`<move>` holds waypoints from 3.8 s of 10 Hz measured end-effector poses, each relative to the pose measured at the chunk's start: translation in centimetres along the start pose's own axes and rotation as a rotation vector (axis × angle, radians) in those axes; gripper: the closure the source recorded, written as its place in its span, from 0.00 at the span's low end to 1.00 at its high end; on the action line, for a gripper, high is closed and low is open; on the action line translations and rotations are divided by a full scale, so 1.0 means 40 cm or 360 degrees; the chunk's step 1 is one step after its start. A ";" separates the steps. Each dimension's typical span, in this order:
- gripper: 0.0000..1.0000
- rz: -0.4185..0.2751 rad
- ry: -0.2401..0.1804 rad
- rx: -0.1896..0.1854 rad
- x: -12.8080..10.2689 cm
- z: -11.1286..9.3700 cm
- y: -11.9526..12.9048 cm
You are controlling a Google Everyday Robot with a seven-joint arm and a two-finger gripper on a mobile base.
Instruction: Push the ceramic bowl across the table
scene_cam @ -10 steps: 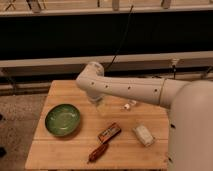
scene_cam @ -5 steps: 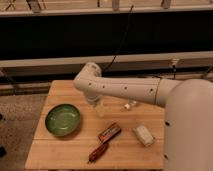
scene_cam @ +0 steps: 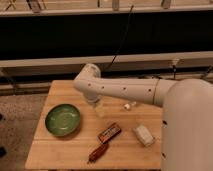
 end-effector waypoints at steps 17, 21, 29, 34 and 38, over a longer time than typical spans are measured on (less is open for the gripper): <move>1.00 -0.0157 -0.0083 0.0001 -0.021 0.132 -0.028; 1.00 -0.0272 -0.0091 -0.0004 -0.070 0.162 -0.065; 1.00 -0.0571 -0.0073 -0.0020 -0.228 0.156 -0.109; 1.00 -0.0716 -0.0079 -0.0027 -0.319 0.132 -0.132; 1.00 -0.0781 -0.0082 -0.0013 -0.356 0.127 -0.137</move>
